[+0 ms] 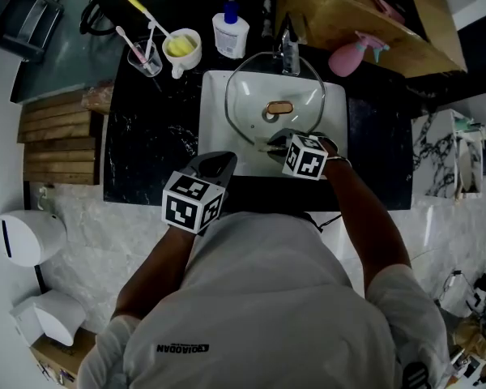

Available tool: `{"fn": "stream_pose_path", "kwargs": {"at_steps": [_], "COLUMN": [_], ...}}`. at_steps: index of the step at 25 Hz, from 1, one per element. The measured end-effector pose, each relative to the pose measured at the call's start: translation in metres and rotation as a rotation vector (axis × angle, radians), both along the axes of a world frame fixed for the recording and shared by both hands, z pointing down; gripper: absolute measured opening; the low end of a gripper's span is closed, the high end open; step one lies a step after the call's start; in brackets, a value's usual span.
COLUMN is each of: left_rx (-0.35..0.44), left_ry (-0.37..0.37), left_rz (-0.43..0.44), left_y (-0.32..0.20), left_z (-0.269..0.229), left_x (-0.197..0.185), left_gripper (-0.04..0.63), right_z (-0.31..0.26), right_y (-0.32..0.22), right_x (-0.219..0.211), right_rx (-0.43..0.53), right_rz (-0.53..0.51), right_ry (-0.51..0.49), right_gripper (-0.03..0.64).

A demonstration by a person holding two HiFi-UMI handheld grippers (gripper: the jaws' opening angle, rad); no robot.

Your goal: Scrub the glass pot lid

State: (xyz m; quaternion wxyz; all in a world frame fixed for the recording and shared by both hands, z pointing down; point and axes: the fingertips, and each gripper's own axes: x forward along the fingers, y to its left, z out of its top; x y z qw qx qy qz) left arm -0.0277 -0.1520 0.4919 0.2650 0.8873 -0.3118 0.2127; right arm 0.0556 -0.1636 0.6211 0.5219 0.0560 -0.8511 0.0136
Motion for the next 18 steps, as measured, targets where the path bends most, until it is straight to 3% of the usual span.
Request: {"fn": "stream_pose_path", "kwargs": {"at_steps": [4,8,12,18], "left_rx": [0.007,0.016,0.024,0.013], "left_ry": [0.005,0.013,0.014,0.013], "left_rz": [0.030,0.047,0.047,0.024], "left_y": [-0.005,-0.010,-0.013,-0.006], "left_z": [-0.001,-0.004,-0.005,-0.004], "left_x": [0.002,0.001,-0.007,-0.025], "left_gripper": [0.015,0.015,0.015,0.015], "right_z": [-0.055,-0.109,-0.118,-0.090], "right_y": [-0.027,-0.068,-0.105,-0.141], "right_x": [-0.009,0.005,0.035,0.054], "right_rx": [0.164,0.432,0.635,0.707], "right_rz": [0.171,0.404,0.557,0.638], "right_ry": [-0.100,-0.146,-0.053,0.081], "right_gripper": [0.092,0.092,0.094,0.093]}}
